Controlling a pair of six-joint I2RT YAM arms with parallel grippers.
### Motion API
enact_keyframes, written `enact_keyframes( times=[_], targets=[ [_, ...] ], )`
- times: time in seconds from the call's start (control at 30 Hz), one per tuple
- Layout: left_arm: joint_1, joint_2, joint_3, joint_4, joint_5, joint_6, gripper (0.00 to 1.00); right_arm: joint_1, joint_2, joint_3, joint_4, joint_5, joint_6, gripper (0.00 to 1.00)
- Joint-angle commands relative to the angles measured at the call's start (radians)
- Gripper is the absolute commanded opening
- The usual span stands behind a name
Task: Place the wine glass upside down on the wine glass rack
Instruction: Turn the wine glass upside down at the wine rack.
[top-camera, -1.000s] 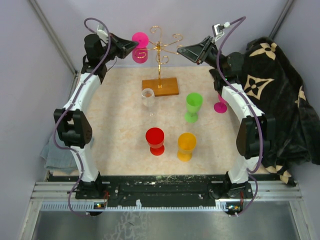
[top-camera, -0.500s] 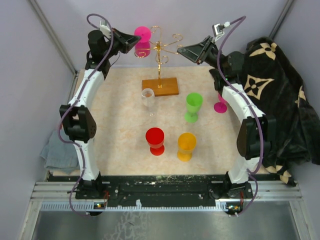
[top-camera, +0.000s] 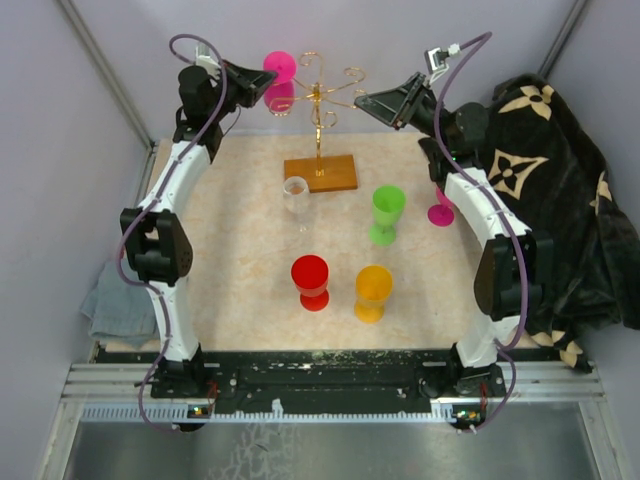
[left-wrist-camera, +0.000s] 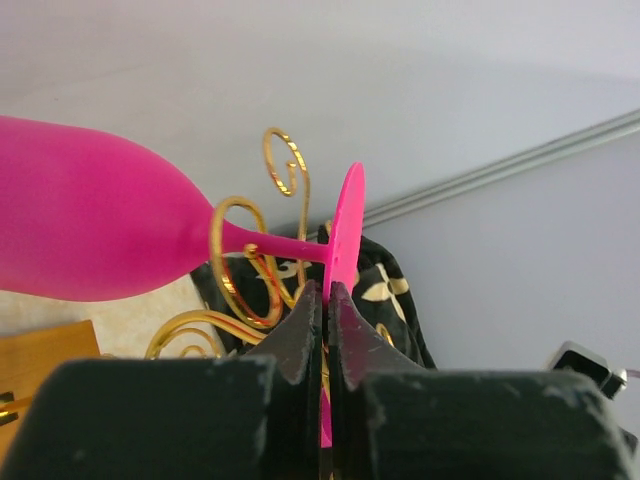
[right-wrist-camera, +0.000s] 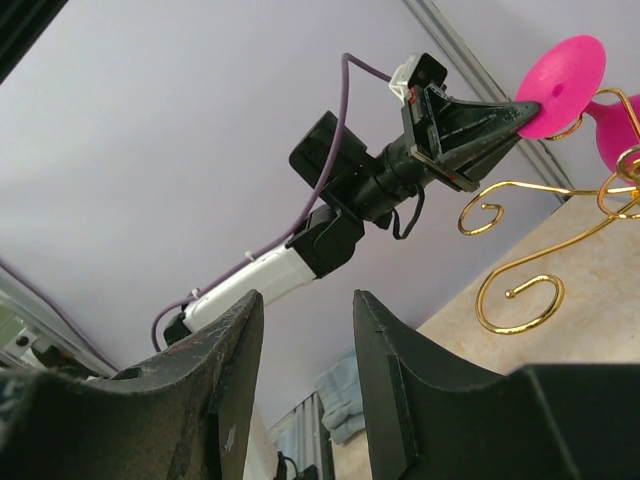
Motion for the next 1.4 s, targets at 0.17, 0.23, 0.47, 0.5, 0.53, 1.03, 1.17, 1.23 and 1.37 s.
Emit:
enact_keyframes(
  times=[0.17, 0.23, 0.47, 0.5, 0.53, 1.03, 1.17, 1.23, 1.37],
  targets=[
    [0.019, -0.132, -0.143, 0.069, -0.066, 0.029, 0.00, 0.009, -0.055, -0.009, 0.050, 0.004, -0.011, 0.42],
    [0.023, -0.148, -0.160, 0.076, -0.071, 0.032, 0.00, 0.009, -0.050, -0.008, 0.055, 0.004, -0.007, 0.42],
    [0.030, -0.157, -0.159, 0.079, -0.061, 0.023, 0.00, 0.013, -0.047, -0.009, 0.064, 0.004, 0.000, 0.42],
    [0.031, -0.158, -0.161, 0.072, -0.064, 0.022, 0.00, 0.012, -0.048, -0.009, 0.064, 0.004, 0.000, 0.42],
    [0.031, -0.161, -0.165, 0.072, -0.066, 0.023, 0.00, 0.014, -0.048, -0.009, 0.064, 0.004, -0.001, 0.42],
    [0.052, -0.151, -0.171, 0.066, -0.092, 0.008, 0.00, 0.014, -0.055, -0.016, 0.060, 0.004, -0.003, 0.41],
    [0.067, -0.156, -0.182, 0.075, -0.095, 0.001, 0.00, 0.015, -0.056, -0.016, 0.055, 0.006, -0.007, 0.41],
    [0.073, -0.153, -0.180, 0.082, -0.091, -0.010, 0.00, 0.015, -0.054, -0.014, 0.054, 0.006, -0.007, 0.42],
    [0.085, -0.137, -0.172, 0.095, -0.070, -0.037, 0.00, 0.015, -0.050, -0.012, 0.056, 0.006, -0.007, 0.42]
  ],
)
